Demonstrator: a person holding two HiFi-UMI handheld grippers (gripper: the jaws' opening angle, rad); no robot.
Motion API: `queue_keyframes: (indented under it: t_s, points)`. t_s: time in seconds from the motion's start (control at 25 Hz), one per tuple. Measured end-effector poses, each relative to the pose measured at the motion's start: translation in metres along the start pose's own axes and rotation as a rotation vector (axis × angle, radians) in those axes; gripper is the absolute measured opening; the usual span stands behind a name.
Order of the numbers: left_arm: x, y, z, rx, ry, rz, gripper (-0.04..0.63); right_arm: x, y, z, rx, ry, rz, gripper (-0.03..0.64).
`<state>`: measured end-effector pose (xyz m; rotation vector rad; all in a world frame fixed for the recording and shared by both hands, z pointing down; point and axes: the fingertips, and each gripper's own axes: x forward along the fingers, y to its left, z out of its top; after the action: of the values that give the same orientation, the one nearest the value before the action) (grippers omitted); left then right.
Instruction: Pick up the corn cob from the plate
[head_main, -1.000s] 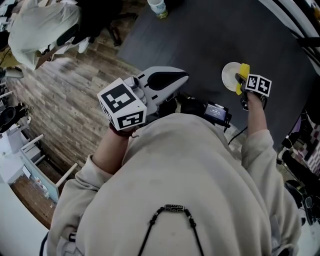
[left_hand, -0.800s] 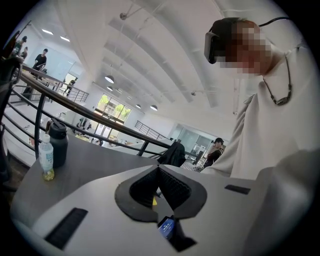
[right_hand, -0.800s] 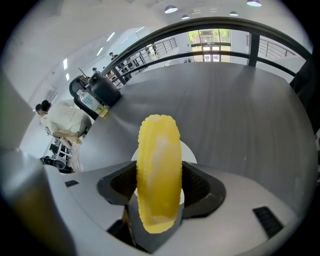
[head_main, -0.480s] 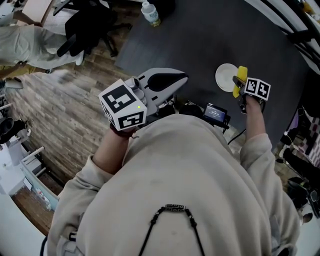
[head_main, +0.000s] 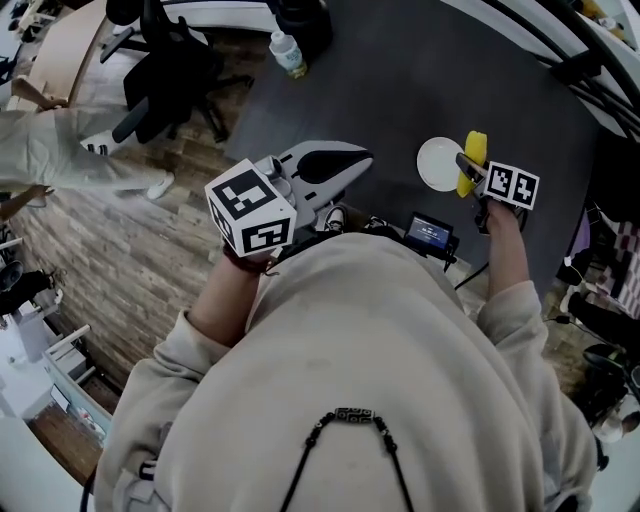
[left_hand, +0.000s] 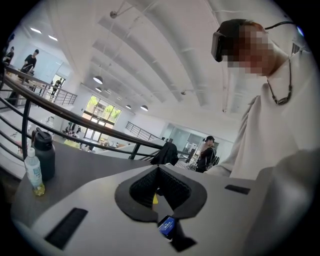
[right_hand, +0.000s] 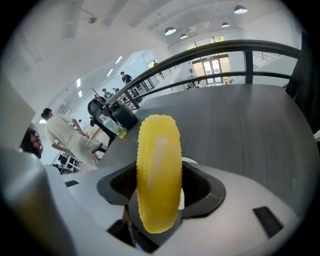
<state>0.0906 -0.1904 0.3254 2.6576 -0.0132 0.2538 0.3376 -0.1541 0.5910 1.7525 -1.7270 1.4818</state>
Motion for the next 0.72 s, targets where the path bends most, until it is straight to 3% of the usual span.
queue_keyframes:
  t_s: [0.36,0.72]
  points:
    - [0.008,-0.01,0.018,0.041,0.006,-0.127,0.002,-0.079,0.09,0.037,-0.062,-0.165,0.119,0.264]
    - [0.028,-0.022,0.034,0.094,0.015,-0.23,0.002,-0.165,0.152,0.061,-0.122,-0.319,0.199,0.264]
